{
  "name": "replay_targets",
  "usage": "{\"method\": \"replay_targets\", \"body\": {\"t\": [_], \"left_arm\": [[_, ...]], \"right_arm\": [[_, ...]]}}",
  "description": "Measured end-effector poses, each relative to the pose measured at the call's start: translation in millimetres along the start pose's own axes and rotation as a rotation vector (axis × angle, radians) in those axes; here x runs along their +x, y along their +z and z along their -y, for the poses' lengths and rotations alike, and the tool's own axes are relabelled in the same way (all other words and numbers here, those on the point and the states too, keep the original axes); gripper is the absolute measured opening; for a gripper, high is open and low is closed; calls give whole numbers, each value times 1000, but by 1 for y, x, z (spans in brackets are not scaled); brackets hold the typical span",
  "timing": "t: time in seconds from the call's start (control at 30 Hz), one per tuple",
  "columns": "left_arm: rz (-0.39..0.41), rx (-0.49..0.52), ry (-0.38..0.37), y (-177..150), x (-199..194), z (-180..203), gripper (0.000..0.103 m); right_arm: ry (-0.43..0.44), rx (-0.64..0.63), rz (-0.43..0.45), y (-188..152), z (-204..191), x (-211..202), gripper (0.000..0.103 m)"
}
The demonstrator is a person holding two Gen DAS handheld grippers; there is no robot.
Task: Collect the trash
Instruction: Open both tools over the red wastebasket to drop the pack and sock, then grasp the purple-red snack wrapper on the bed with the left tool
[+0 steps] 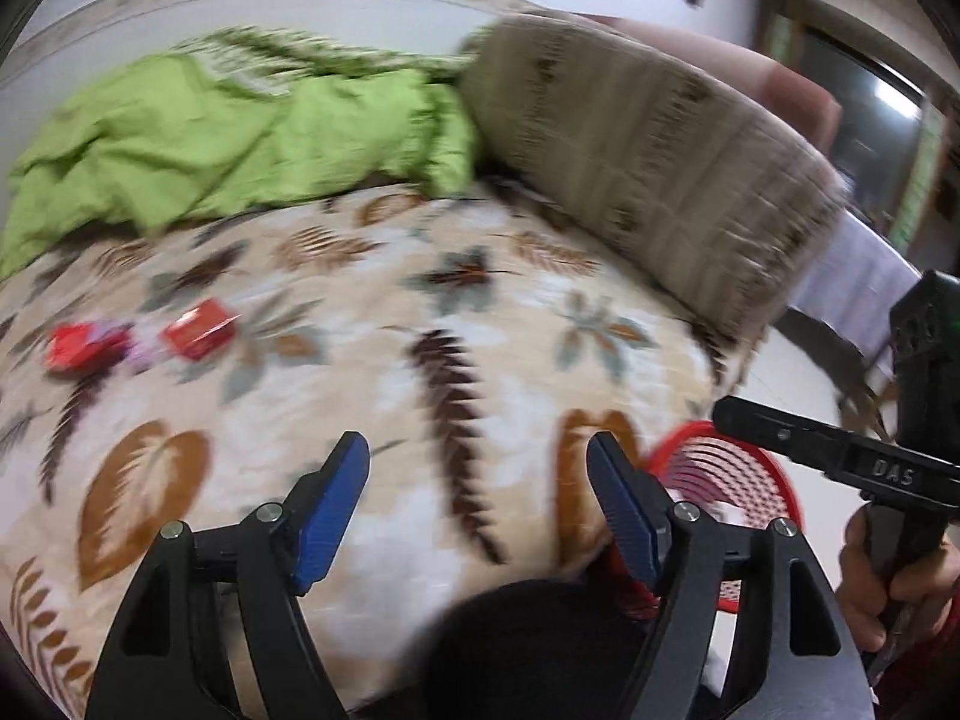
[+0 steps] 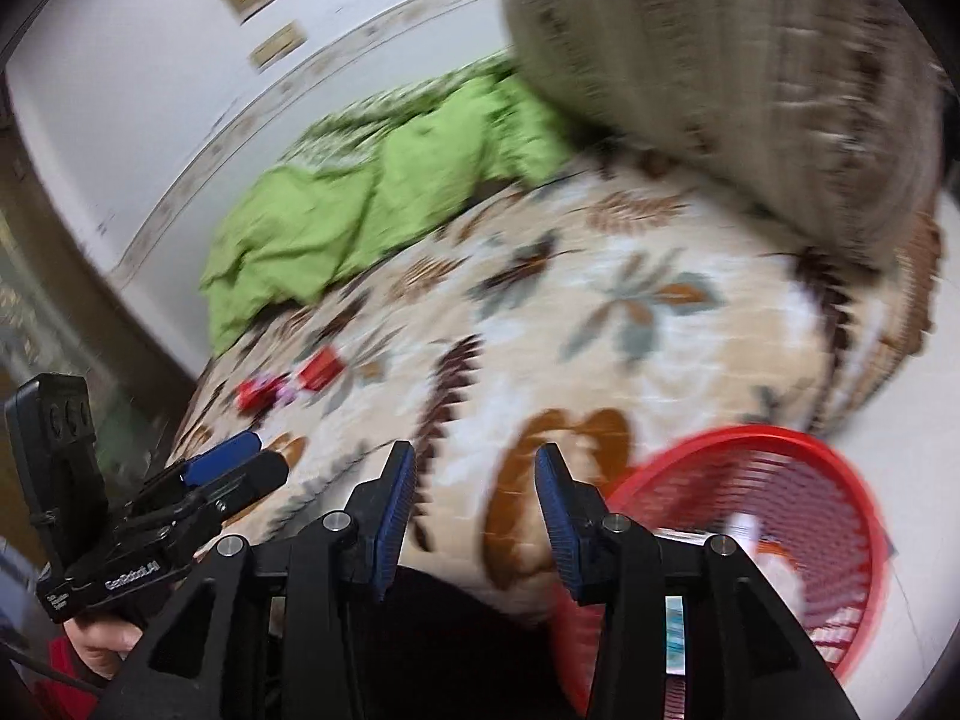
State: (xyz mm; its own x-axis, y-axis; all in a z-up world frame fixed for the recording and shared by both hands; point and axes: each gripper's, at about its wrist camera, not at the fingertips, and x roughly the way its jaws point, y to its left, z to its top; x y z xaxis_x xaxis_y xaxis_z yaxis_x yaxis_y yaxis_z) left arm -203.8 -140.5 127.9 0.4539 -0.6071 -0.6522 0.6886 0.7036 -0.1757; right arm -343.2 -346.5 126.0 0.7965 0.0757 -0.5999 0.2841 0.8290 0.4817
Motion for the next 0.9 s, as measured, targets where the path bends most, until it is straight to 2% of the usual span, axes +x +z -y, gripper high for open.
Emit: {"method": "replay_targets", "body": {"t": [0.2, 0.3, 0.53, 0.67, 0.9], "left_arm": [[18, -161, 86, -6, -7, -71, 74], [40, -206, 137, -8, -13, -95, 74], [73, -220, 305, -15, -20, -125, 74], [74, -216, 353, -21, -22, -134, 74], [69, -232, 378, -24, -21, -147, 74]], "right_arm": [[43, -78, -58, 7, -45, 43, 45], [63, -110, -82, 8, -63, 61, 45], [84, -199, -113, 7, -105, 98, 50], [90, -228, -136, 6, -121, 115, 50], [83, -246, -151, 6, -132, 132, 50]]}}
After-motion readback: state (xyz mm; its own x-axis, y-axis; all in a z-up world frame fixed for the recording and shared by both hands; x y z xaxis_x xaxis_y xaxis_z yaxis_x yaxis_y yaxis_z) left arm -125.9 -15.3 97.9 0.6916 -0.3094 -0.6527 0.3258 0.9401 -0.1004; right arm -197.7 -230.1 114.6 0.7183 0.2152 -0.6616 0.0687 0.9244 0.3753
